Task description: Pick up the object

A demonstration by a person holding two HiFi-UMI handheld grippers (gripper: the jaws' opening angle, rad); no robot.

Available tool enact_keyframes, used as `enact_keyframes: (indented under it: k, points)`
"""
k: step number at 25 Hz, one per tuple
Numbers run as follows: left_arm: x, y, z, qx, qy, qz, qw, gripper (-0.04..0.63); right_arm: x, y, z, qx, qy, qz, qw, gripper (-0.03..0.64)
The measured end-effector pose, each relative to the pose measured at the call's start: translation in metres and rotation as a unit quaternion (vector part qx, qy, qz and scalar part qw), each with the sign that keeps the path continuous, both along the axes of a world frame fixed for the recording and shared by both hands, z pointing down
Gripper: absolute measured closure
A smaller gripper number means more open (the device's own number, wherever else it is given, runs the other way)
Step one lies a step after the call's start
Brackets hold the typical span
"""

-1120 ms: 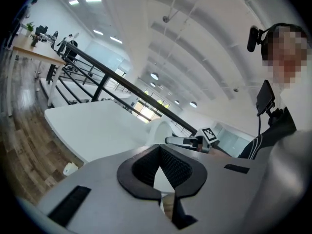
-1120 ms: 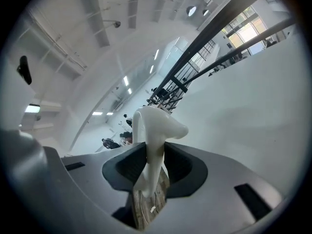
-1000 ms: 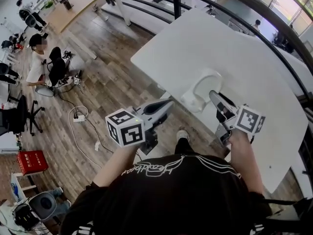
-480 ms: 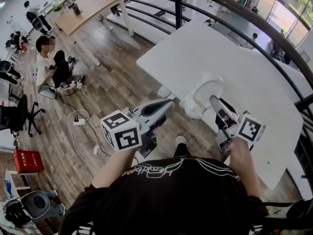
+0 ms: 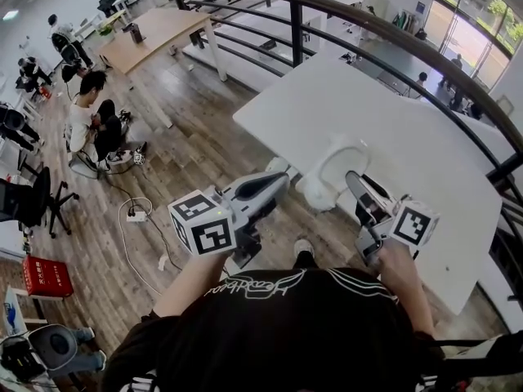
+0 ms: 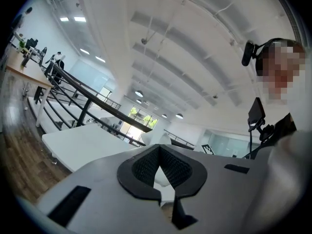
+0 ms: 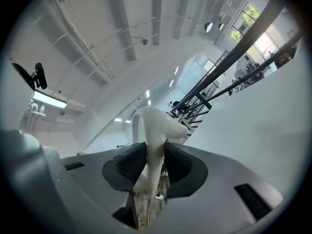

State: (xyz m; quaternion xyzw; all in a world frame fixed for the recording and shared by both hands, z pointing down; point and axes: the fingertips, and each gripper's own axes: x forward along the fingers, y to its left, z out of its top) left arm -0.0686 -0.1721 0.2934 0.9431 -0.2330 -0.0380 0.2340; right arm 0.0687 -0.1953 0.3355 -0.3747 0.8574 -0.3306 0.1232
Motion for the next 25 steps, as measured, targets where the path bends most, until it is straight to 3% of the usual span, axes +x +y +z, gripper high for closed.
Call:
enact_keyframes:
  k: [11, 25]
  points:
    - [0.008, 0.027, -0.004, 0.013, -0.010, 0.004, 0.9999, 0.588, 0.001, 0.030, -0.007, 0.017, -0.006, -0.002, 1.000, 0.506]
    - [0.010, 0.018, 0.008, 0.017, -0.023, 0.012, 0.9995, 0.588, -0.003, 0.022, 0.003, 0.021, 0.004, 0.000, 1.000, 0.506]
